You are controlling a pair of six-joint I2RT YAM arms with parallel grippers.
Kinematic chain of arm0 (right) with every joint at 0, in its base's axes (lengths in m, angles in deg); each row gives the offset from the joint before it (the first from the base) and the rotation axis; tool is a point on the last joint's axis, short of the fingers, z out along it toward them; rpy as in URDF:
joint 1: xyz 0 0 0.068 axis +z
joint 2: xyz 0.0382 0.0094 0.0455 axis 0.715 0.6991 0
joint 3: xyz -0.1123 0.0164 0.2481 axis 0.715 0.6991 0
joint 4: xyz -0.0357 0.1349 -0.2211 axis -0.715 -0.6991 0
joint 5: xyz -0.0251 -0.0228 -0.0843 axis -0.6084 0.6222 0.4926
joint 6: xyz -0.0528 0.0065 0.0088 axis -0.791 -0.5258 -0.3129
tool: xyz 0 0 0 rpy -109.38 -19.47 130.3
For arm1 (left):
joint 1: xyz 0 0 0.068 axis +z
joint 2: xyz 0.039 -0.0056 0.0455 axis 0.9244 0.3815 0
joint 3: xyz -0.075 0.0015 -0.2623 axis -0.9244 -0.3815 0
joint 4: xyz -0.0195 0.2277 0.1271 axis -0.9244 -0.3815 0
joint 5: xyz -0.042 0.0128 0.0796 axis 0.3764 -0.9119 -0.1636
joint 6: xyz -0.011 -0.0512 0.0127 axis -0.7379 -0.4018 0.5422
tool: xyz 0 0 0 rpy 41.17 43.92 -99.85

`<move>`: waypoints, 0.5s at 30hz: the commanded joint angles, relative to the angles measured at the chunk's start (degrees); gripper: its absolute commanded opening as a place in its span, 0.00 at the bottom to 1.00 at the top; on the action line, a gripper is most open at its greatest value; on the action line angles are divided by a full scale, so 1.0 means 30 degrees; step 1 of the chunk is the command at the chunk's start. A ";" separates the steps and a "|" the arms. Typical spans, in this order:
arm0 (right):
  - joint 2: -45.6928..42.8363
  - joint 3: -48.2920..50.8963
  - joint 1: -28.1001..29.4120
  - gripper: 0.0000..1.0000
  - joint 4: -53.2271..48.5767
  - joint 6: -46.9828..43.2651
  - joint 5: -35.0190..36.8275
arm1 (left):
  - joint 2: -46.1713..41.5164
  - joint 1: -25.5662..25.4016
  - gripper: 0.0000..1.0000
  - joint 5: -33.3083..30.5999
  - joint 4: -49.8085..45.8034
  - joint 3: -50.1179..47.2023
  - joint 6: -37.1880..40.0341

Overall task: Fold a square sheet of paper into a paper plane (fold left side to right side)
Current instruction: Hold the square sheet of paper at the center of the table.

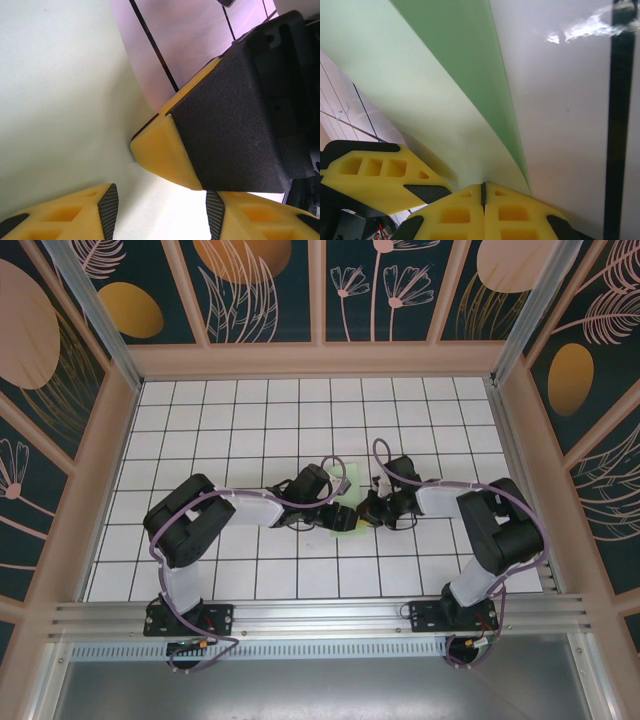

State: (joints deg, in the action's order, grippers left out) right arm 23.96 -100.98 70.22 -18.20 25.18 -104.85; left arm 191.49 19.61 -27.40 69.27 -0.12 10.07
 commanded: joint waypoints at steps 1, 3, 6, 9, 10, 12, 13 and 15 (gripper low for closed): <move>0.0956 -0.0037 0.0272 0.00 -0.1789 -0.0793 0.1808 | -0.0294 -0.0019 0.55 0.0101 0.0116 -0.0366 -0.0771; 0.1149 -0.0020 0.0302 0.00 -0.2054 -0.0939 0.2173 | -0.0776 0.0308 0.55 0.0458 0.0644 -0.0509 -0.1252; 0.1419 0.0149 0.0338 0.00 -0.2108 -0.1002 0.2589 | -0.1412 0.1035 0.56 0.0864 0.1457 -0.0761 -0.1911; 0.1714 0.0433 0.0419 0.00 -0.1874 -0.0944 0.2736 | -0.1465 0.1482 0.56 0.0845 0.1173 -0.0401 -0.1681; 0.1811 0.0475 0.0455 0.00 -0.1881 -0.0966 0.2856 | -0.1338 0.1557 0.56 0.0793 0.1066 -0.0219 -0.1665; 0.1901 0.0521 0.0507 0.00 -0.1873 -0.0973 0.2921 | -0.1027 0.1660 0.55 0.0771 0.1062 0.0030 -0.1675; 0.1947 0.0525 0.0538 0.00 -0.1871 -0.0973 0.2965 | -0.0881 0.1688 0.55 0.0667 0.1104 0.0134 -0.1704; 0.1907 0.0496 0.0555 0.00 -0.2011 -0.1046 0.3153 | -0.0600 0.1757 0.54 0.0454 0.1098 0.0276 -0.1705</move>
State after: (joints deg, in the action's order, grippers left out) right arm 25.07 -101.88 70.57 -18.97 23.65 -104.57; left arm 188.65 24.74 -25.83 71.50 -1.02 5.52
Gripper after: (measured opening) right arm 0.056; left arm 0.546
